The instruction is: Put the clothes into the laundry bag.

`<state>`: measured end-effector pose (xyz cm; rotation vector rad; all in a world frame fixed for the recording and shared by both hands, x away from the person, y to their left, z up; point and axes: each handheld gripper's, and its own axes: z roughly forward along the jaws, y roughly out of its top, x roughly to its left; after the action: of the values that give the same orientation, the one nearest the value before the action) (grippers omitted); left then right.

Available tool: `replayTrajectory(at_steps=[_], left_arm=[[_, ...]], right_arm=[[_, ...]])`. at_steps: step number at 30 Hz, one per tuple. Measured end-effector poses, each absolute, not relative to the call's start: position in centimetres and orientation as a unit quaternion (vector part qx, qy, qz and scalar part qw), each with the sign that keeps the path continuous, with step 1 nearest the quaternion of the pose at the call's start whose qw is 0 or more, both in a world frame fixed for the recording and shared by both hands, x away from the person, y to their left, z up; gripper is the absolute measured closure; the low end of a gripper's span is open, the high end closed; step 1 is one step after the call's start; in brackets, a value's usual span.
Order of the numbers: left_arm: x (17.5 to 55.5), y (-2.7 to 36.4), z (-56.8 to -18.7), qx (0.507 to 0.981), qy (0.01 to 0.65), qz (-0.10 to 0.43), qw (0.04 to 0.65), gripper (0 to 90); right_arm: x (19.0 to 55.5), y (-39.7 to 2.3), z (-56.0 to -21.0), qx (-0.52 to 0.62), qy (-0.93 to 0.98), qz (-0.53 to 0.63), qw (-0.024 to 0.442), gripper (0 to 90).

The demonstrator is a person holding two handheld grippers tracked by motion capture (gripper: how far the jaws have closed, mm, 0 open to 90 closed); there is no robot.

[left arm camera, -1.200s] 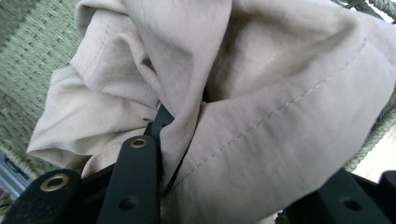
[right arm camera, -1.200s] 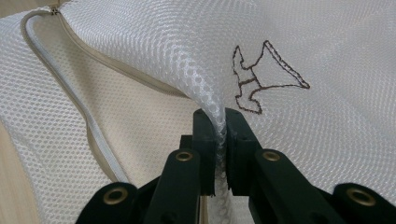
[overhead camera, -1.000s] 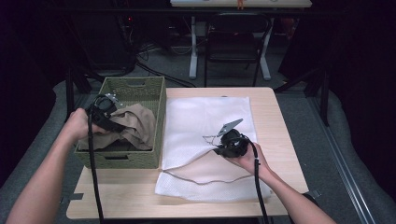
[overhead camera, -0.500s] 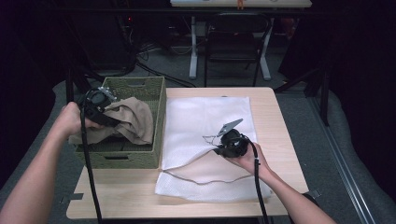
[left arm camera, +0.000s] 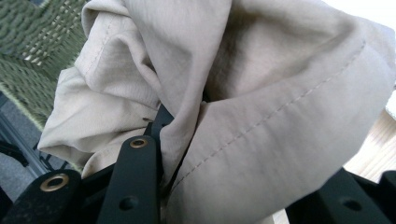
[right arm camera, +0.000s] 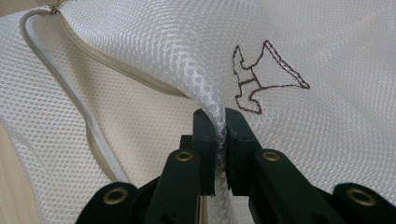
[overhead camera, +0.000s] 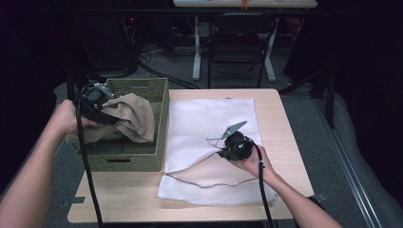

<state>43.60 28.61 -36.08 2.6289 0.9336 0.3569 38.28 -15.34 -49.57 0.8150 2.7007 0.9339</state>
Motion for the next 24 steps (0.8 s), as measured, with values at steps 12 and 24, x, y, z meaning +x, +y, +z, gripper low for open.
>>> replayTrajectory(at_steps=[12,24], left_arm=[[43.0,28.8,-34.5,0.917,0.329,0.133,0.18,60.8],[42.4,28.4,-33.5,0.914,0.328,0.132,0.199,60.7]], right_arm=[[38.3,-15.3,-49.6,0.273,0.906,0.313,0.085,84.6],[38.3,-15.3,-49.6,0.273,0.906,0.313,0.085,84.7]])
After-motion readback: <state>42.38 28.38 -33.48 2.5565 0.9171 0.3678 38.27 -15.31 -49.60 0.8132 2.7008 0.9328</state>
